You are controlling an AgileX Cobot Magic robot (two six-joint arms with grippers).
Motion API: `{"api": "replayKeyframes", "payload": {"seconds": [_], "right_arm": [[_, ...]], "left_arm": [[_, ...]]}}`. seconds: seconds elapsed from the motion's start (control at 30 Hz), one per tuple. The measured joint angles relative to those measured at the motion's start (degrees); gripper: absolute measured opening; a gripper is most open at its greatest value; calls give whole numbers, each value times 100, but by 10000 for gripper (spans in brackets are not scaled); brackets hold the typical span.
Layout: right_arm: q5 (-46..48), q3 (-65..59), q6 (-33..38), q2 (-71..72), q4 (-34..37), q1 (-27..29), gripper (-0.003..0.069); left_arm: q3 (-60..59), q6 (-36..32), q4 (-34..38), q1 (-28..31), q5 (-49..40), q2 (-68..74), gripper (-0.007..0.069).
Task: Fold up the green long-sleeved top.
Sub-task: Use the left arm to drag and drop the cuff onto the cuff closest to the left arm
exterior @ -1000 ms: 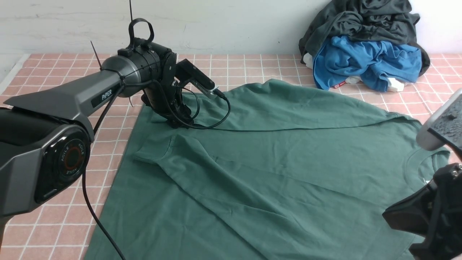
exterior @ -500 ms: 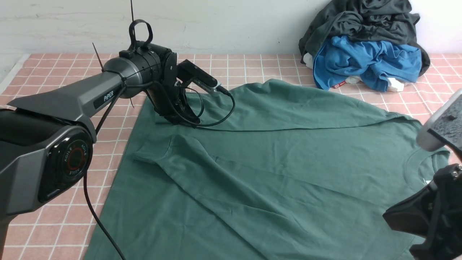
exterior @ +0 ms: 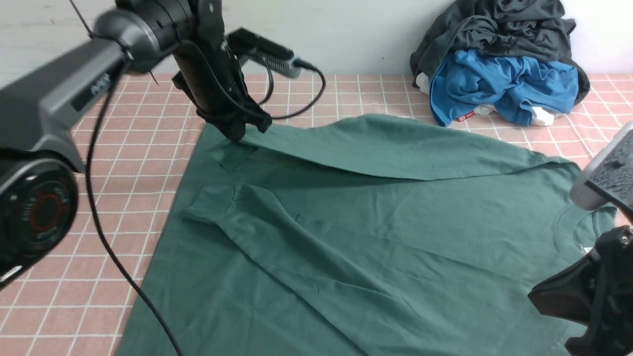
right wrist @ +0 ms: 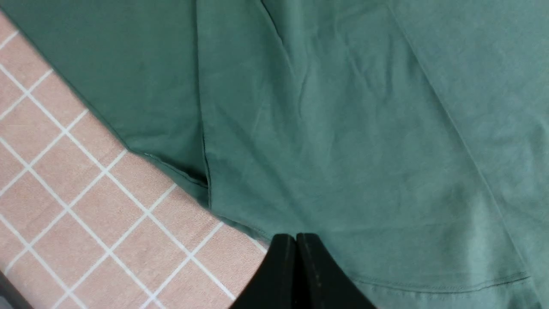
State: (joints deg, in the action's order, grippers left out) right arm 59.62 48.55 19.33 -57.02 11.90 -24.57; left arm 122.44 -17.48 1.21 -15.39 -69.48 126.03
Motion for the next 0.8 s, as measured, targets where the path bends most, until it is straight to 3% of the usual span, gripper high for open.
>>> {"api": "replayKeyframes", "payload": {"seconds": [0.23,0.43,0.67,0.8], "right_arm": [[-25,0,18,0,39,0,-14],[10,0,18,0,327,0,-14],[165,0,18,0,500,0,-14],[252,0,18,0,500,0,-14]], "left_arm": [[-1492,87,-257,-292,-88,-1337,26],[-3600,99,-874,-1172,-99,-2435,26],[-4734,511,-1222,-1307,214,-2520,29],[-4968,553,-1275,-1307,431,-2520,68]]}}
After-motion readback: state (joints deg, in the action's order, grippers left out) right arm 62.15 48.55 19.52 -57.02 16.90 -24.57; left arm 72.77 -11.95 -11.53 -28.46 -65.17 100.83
